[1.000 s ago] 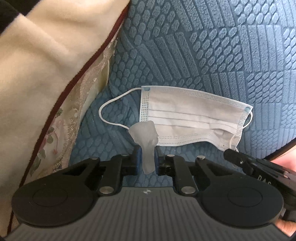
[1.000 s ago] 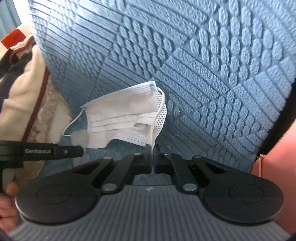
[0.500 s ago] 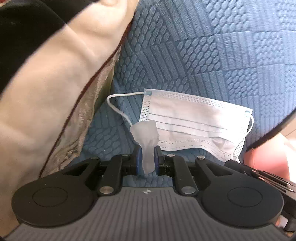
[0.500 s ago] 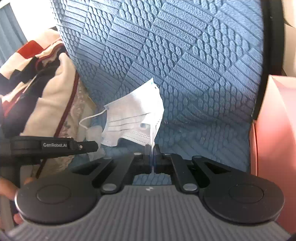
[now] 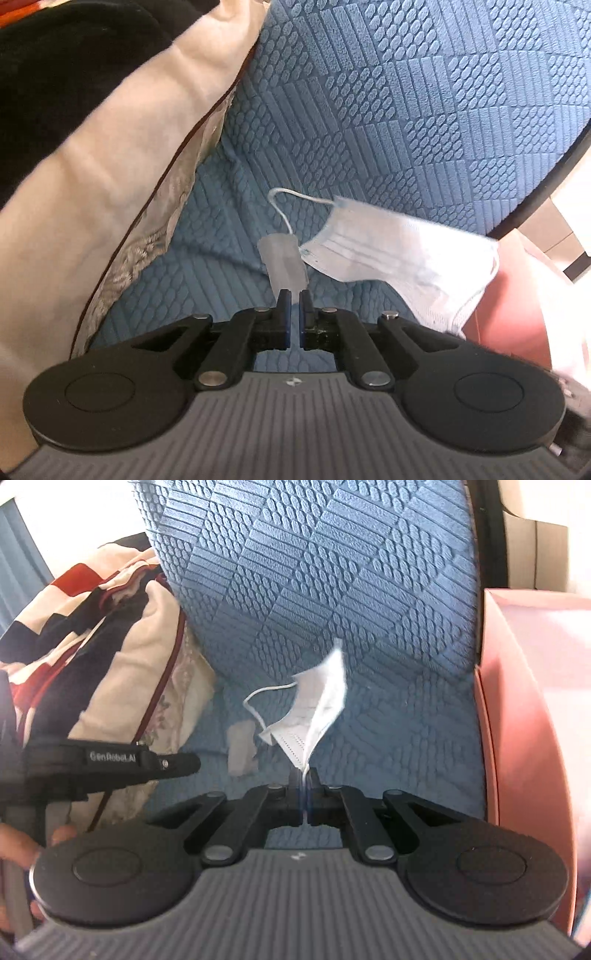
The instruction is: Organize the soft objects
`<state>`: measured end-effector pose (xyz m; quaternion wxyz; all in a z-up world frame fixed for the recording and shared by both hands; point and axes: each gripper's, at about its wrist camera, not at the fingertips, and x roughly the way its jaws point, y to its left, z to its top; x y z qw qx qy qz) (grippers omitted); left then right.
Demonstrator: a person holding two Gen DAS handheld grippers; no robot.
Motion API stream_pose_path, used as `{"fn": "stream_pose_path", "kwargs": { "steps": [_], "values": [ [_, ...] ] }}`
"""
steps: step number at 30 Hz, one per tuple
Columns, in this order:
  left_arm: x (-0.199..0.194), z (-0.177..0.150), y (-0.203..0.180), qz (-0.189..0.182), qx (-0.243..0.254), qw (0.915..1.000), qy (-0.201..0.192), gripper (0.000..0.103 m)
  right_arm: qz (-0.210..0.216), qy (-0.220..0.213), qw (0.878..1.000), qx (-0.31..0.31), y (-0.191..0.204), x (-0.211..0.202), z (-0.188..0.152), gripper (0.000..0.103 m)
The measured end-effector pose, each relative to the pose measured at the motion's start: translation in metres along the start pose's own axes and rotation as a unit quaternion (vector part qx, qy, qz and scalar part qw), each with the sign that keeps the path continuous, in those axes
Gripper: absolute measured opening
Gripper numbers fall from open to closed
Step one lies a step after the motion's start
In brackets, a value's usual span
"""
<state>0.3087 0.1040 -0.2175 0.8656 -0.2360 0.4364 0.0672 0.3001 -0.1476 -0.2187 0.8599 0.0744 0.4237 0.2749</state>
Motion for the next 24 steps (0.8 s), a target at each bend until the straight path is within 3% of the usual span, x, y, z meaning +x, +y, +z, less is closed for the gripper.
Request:
{"fn": "stream_pose_path", "kwargs": {
  "steps": [12,16,17,19,20,21,24],
  "values": [
    [-0.024,-0.033,0.002,-0.009,0.009,0.9999,0.006,0.004,-0.012,0.011,1.0,0.026,0.014,-0.034,-0.05,0.006],
    [-0.022,-0.033,0.001,-0.009,0.01,0.9999,0.001,0.004,-0.046,0.006,0.999,0.013,0.015,-0.037,-0.054,0.008],
    [-0.021,-0.032,0.001,-0.012,0.01,0.9999,-0.003,0.004,-0.049,0.002,0.999,0.009,0.015,-0.038,-0.053,0.011],
    [-0.017,-0.03,0.0,-0.013,0.011,0.9998,-0.009,0.004,-0.057,-0.01,0.998,0.004,0.016,-0.042,-0.052,0.032],
    [-0.015,-0.028,-0.001,-0.012,0.014,0.9998,-0.009,0.005,-0.063,-0.017,0.998,0.0,0.016,-0.044,-0.052,0.053],
    [-0.012,-0.027,-0.002,-0.012,0.019,0.9997,-0.008,0.005,-0.068,-0.026,0.997,-0.005,0.016,-0.046,-0.052,0.063],
    [-0.002,-0.022,-0.003,-0.007,0.019,0.9998,-0.003,0.005,-0.08,-0.049,0.995,-0.024,0.018,-0.052,-0.051,0.061]
  ]
}}
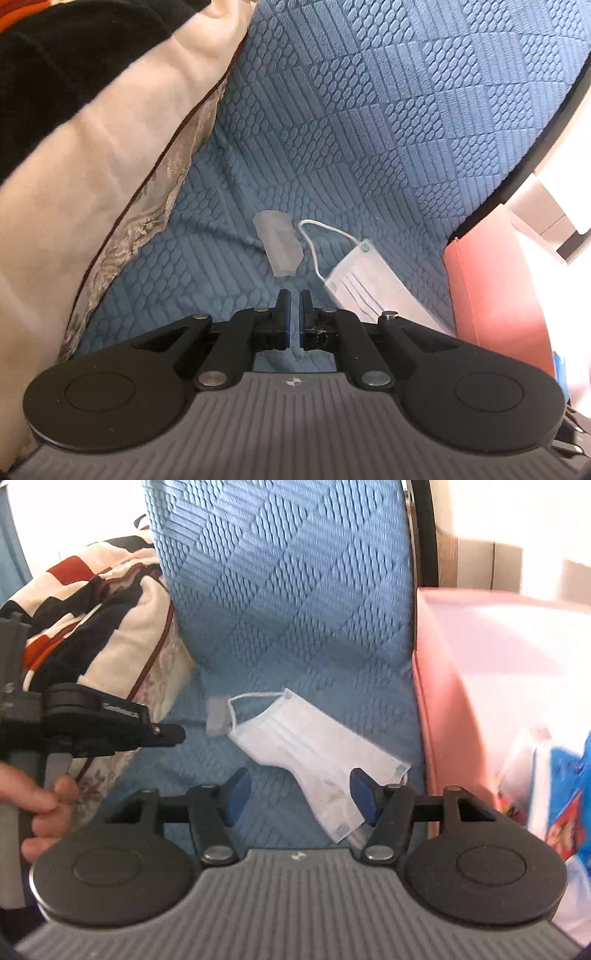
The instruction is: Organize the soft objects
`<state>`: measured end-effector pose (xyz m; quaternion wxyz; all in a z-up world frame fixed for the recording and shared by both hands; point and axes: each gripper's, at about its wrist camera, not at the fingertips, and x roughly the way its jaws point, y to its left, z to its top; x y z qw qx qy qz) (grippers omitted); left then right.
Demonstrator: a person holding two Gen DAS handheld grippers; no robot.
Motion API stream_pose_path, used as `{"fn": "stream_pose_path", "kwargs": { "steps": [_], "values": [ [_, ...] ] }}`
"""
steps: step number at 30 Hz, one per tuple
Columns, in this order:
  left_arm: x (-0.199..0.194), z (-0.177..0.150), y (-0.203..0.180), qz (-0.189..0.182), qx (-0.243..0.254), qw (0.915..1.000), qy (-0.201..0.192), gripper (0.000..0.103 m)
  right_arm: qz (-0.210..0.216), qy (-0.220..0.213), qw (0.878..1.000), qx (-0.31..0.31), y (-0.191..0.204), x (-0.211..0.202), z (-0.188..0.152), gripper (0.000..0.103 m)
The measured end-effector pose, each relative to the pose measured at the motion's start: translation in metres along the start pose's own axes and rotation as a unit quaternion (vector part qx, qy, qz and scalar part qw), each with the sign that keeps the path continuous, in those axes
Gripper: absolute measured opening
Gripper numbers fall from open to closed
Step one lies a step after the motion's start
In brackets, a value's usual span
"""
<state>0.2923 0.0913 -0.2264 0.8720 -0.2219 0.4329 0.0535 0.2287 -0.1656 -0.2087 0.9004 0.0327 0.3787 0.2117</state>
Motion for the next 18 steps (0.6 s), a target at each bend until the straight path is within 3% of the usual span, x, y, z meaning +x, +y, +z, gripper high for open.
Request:
{"fn": "stream_pose_path", "kwargs": {
  "steps": [2,4,5,18],
  "values": [
    [0.008,0.004,0.001,-0.002,-0.003,0.9999,0.01,0.009,-0.006,-0.01,1.0,-0.014,0.001,0.0,0.002,0.061],
    [0.017,0.009,0.002,-0.006,-0.008,0.9997,0.021,0.039,-0.011,-0.015,0.999,-0.034,0.004,0.004,0.003,0.061],
    [0.02,0.011,0.002,-0.005,-0.011,0.9997,0.021,0.043,-0.013,-0.016,0.999,-0.043,0.006,0.008,0.004,0.061],
    [0.064,0.038,0.01,0.009,-0.044,0.9982,0.041,0.044,-0.004,0.053,0.993,-0.107,0.021,0.088,0.007,0.061]
  ]
}}
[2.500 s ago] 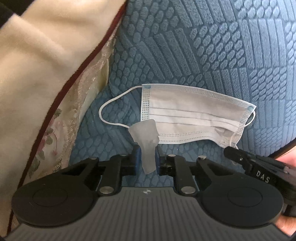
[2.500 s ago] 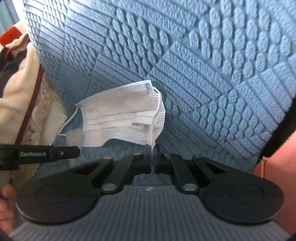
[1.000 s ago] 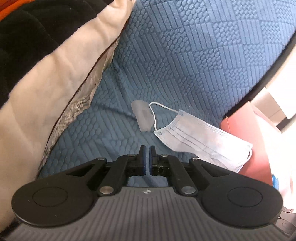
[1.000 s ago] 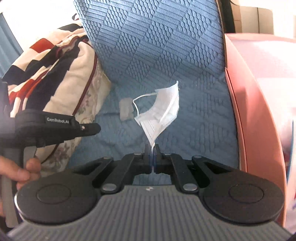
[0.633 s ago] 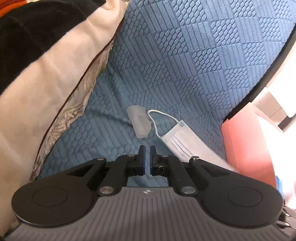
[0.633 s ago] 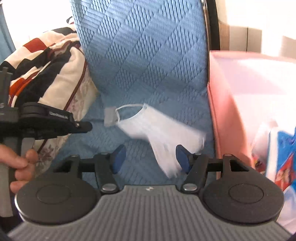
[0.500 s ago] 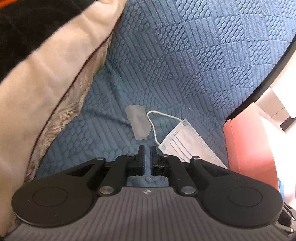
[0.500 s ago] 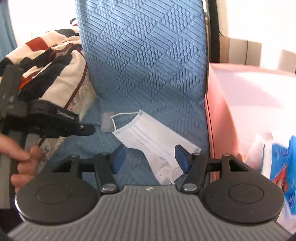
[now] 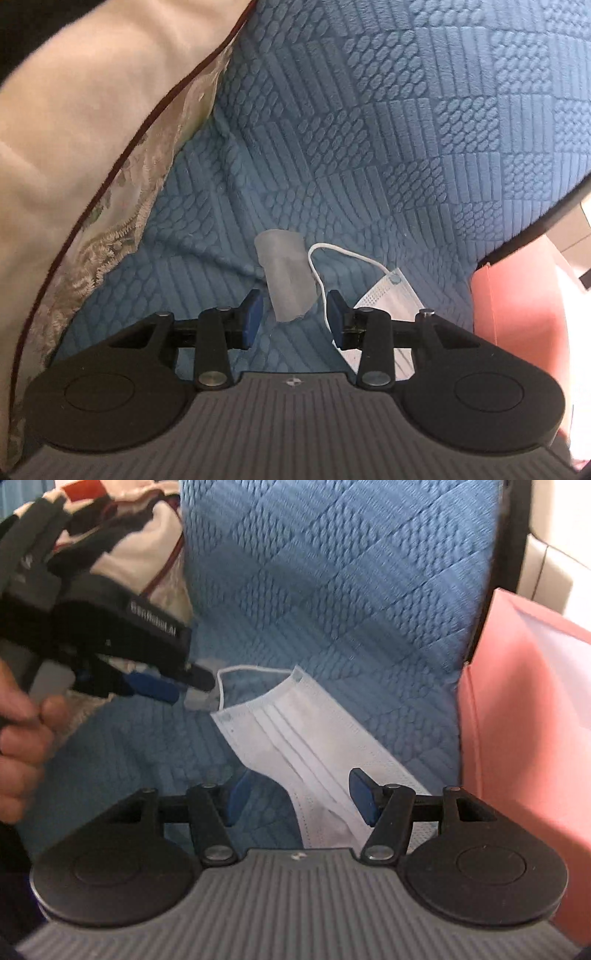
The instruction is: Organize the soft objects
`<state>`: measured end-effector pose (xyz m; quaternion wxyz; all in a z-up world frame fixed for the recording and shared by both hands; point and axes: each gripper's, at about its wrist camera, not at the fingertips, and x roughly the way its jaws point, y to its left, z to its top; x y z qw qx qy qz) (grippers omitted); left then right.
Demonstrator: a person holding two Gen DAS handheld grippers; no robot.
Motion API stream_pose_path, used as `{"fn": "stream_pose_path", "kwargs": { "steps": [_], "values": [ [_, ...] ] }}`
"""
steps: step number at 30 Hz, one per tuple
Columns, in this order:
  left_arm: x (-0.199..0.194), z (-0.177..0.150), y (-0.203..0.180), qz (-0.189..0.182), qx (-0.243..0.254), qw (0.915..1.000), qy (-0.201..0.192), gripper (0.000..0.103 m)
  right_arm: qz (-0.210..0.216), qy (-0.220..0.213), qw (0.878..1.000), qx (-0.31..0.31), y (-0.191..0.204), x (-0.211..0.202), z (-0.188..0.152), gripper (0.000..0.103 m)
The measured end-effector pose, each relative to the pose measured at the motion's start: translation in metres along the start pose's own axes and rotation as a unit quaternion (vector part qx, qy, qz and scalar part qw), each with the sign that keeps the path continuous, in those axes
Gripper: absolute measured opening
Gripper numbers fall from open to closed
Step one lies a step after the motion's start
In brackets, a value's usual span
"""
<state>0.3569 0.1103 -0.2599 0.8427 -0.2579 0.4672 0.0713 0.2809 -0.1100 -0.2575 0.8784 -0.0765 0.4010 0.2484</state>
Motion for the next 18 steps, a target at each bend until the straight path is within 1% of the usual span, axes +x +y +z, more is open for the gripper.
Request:
{"fn": "stream_pose_path", "kwargs": {
  "steps": [4,5,6,7,8,9,10,12,15,18],
  "values": [
    [0.001,0.006,0.002,0.001,-0.007,1.0,-0.004,0.043,-0.001,0.019,0.999,-0.029,0.009,0.01,0.0,0.06],
    [0.002,0.007,0.003,0.0,-0.01,0.9999,-0.003,0.044,-0.004,0.022,0.999,-0.036,0.012,0.012,-0.001,0.057],
    [0.003,0.008,0.003,0.003,-0.012,0.9999,-0.003,0.043,-0.006,0.027,0.999,-0.037,0.012,0.015,-0.002,0.055],
    [0.004,0.009,0.003,0.005,-0.012,0.9999,-0.003,0.043,-0.003,0.024,0.999,-0.026,0.009,0.016,-0.003,0.053],
    [0.006,0.01,0.003,0.007,-0.012,0.9999,-0.002,0.043,0.0,0.024,1.0,-0.015,0.007,0.016,-0.002,0.053],
    [0.007,0.01,0.003,0.007,-0.013,0.9999,0.0,0.043,-0.001,0.023,1.0,-0.008,0.005,0.017,-0.001,0.046],
    [0.008,0.01,0.004,0.007,-0.013,0.9999,0.001,0.043,-0.007,0.022,1.0,-0.005,0.003,0.018,0.0,0.041],
    [0.01,0.01,0.003,0.009,-0.013,0.9999,0.002,0.043,-0.015,0.022,1.0,0.007,-0.002,0.017,0.002,0.022],
    [0.011,0.01,0.003,0.011,-0.012,0.9999,0.001,0.043,-0.007,0.026,0.999,0.039,-0.012,0.017,0.005,0.012],
    [0.012,0.01,0.003,0.014,-0.013,0.9998,0.0,0.043,0.004,0.025,0.997,0.069,-0.018,0.014,0.006,0.007]
  ]
}}
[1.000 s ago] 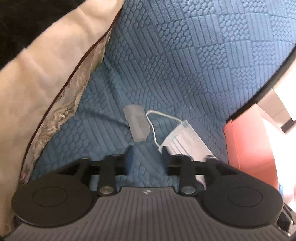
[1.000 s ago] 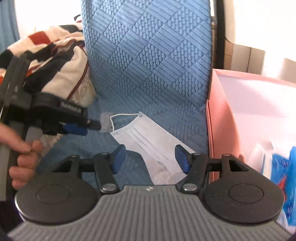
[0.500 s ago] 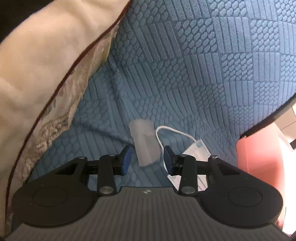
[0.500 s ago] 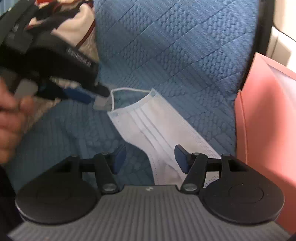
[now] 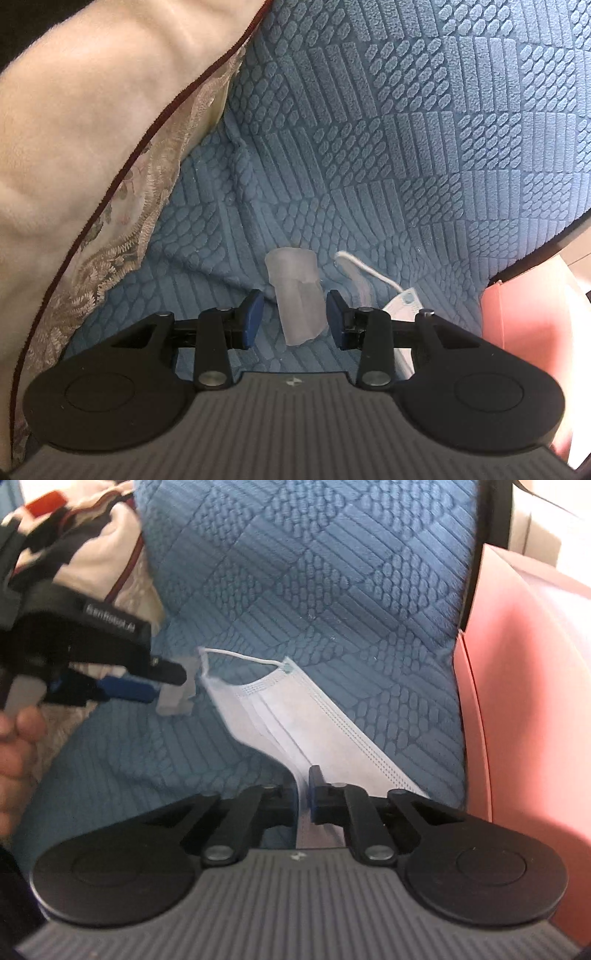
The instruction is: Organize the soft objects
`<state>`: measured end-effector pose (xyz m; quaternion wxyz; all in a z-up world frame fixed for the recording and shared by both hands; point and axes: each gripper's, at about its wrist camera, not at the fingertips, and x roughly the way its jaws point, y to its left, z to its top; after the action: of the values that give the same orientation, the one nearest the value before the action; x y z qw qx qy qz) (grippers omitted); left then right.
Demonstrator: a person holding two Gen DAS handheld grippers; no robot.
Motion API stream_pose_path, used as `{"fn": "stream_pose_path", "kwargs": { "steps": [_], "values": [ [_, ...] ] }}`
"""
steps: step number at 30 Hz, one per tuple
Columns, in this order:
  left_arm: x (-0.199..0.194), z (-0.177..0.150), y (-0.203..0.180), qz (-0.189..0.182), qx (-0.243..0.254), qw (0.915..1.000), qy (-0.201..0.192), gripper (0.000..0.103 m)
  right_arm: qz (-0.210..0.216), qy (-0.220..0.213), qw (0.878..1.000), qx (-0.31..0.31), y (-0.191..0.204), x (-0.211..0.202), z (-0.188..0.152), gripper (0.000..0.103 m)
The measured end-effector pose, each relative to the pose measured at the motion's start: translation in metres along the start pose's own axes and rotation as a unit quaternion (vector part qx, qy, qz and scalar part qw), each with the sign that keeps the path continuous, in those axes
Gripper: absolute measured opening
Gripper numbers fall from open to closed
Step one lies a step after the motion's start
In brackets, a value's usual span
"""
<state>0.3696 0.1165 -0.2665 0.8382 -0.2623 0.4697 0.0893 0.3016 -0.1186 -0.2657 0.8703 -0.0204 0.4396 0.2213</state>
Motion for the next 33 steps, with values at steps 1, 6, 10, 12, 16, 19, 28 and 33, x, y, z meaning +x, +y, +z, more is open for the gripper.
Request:
{"fn": "stream_pose_path", "kwargs": {
  "steps": [1,6,10,12,16,19,28,33],
  "values": [
    [0.0,0.0,0.0,0.001,0.0,1.0,0.0,0.043,0.002,-0.001,1.0,0.01,-0.002,-0.001,0.0,0.007],
    [0.001,0.0,-0.001,0.004,-0.001,1.0,-0.002,0.043,-0.002,-0.015,0.999,0.03,-0.007,-0.007,0.003,0.006],
    [0.006,0.001,-0.003,0.006,0.005,1.0,-0.004,0.043,0.003,-0.027,0.999,0.039,-0.009,-0.013,0.006,0.006],
    [0.01,0.0,-0.006,0.008,0.012,0.9999,-0.004,0.043,0.005,-0.029,0.999,0.038,-0.009,-0.013,0.007,0.006],
    [0.013,-0.002,-0.014,0.024,0.038,0.9989,-0.015,0.043,0.005,-0.026,0.999,0.034,-0.009,-0.013,0.005,0.006],
    [0.017,-0.003,-0.021,0.04,0.056,0.9972,-0.028,0.042,0.004,-0.023,0.999,0.033,-0.01,-0.012,0.005,0.006],
    [0.009,-0.007,-0.026,0.052,0.081,0.9944,-0.044,0.01,0.004,-0.017,0.999,0.034,-0.01,-0.01,0.002,0.006],
    [-0.002,-0.011,-0.026,0.044,0.076,0.9951,-0.046,0.01,0.007,-0.023,0.999,0.034,-0.008,-0.015,0.002,0.006]
  ]
}}
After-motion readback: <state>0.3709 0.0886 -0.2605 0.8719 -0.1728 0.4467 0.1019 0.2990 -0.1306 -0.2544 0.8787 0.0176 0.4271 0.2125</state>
